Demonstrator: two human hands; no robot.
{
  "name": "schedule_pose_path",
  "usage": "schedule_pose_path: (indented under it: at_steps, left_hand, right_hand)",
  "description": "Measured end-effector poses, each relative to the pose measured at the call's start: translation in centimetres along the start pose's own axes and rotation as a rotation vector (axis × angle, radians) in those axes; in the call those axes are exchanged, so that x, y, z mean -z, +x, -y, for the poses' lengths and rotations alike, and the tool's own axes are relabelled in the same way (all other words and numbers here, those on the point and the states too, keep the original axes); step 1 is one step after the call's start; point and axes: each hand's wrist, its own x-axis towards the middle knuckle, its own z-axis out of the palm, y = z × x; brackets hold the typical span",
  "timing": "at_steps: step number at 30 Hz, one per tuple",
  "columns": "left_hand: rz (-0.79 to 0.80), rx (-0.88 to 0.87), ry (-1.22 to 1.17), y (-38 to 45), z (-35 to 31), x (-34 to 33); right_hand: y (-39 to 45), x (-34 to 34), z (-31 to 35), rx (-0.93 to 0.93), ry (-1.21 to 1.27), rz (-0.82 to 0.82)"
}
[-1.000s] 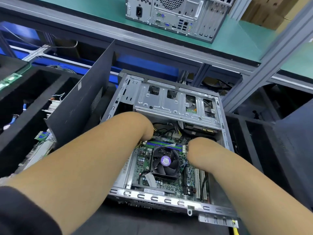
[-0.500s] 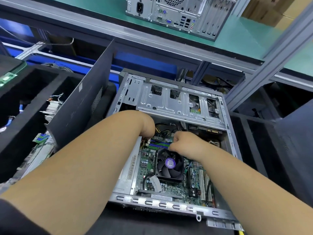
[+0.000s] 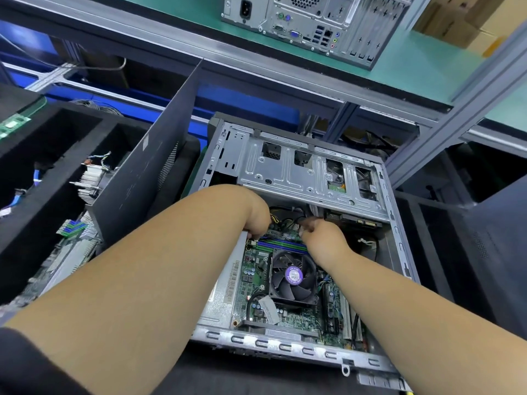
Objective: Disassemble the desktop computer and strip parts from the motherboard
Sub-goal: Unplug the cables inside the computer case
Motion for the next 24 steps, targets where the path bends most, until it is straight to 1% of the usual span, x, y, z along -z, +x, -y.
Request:
schedule_pose_path:
  at_steps: [4, 8, 12, 14, 18, 21, 24]
  left_hand:
    - [0.051, -0.058, -0.059, 0.0, -0.3, 0.2]
    - [0.011, -0.049, -0.067, 0.2, -0.1, 0.2]
    - [0.018, -0.035, -0.044, 0.8, 0.0, -0.1]
    - [0.027, -0.039, -0.039, 1.0, 0.0, -0.2]
    - [0.002, -0.036, -0.041, 1.0, 0.0, -0.3]
    - [-0.009, -0.035, -0.054, 1.0, 0.1, -0.3]
    - [-0.003, -0.038, -0.073, 1.1, 0.2, -0.2]
  right_hand:
    - [0.5, 0.0, 0.0, 0.010, -0.053, 0.032]
    - [1.2, 0.2, -0.2, -0.004, -0.161, 0.062]
    - [1.7, -0.2, -1.1, 0.115, -0.314, 0.008]
    - [2.3, -0.4, -1.2, 0.149, -0.338, 0.002]
    - [3.6, -1.0, -0.9, 0.145, -0.359, 0.041]
    - [3.9, -1.1, -1.0, 0.245, -0.424, 0.007]
    - [4.1, -1.0, -1.3, 0.255, -0.434, 0.119]
